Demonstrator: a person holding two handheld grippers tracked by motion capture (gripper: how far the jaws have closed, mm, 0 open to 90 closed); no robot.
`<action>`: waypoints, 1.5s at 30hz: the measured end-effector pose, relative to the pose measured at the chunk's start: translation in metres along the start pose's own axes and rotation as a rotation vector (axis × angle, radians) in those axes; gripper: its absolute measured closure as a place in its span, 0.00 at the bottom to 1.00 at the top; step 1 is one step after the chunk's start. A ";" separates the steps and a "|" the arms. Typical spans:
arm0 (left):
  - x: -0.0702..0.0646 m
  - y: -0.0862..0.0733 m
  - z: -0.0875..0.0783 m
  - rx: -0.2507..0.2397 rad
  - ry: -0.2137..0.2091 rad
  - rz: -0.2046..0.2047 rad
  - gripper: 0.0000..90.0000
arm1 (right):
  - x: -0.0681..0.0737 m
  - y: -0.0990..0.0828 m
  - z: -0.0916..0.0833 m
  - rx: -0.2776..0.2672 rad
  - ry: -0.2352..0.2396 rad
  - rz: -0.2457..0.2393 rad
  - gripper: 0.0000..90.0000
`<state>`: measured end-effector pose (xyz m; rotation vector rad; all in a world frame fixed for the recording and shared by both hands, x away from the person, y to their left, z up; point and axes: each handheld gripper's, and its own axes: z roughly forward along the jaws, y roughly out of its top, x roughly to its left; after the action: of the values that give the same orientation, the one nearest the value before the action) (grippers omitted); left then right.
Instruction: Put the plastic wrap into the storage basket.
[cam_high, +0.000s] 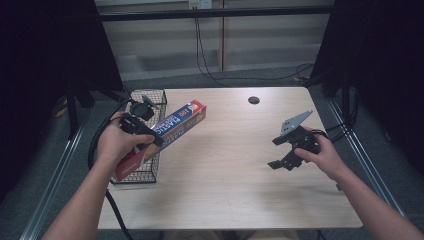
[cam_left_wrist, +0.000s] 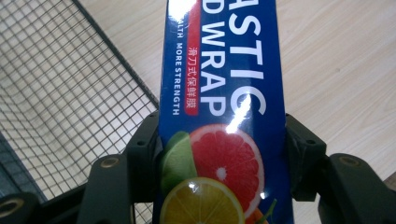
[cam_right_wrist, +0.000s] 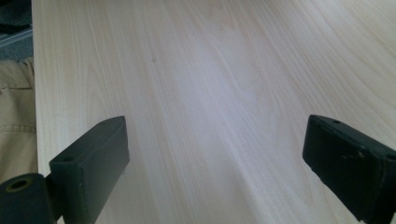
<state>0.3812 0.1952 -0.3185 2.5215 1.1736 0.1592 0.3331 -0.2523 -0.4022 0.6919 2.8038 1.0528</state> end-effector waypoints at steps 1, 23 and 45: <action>0.002 -0.001 -0.001 0.006 0.011 0.005 0.47 | 0.000 0.000 0.000 -0.007 0.004 0.002 0.08; 0.040 -0.033 -0.013 -0.023 0.084 -0.210 0.47 | 0.000 -0.001 -0.002 -0.025 0.011 0.005 0.08; 0.057 -0.047 -0.013 -0.022 0.141 -0.359 0.46 | -0.001 -0.011 -0.009 -0.047 -0.014 0.021 0.08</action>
<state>0.3808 0.2697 -0.3261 2.2640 1.6467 0.2581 0.3281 -0.2657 -0.4021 0.7224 2.7563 1.1092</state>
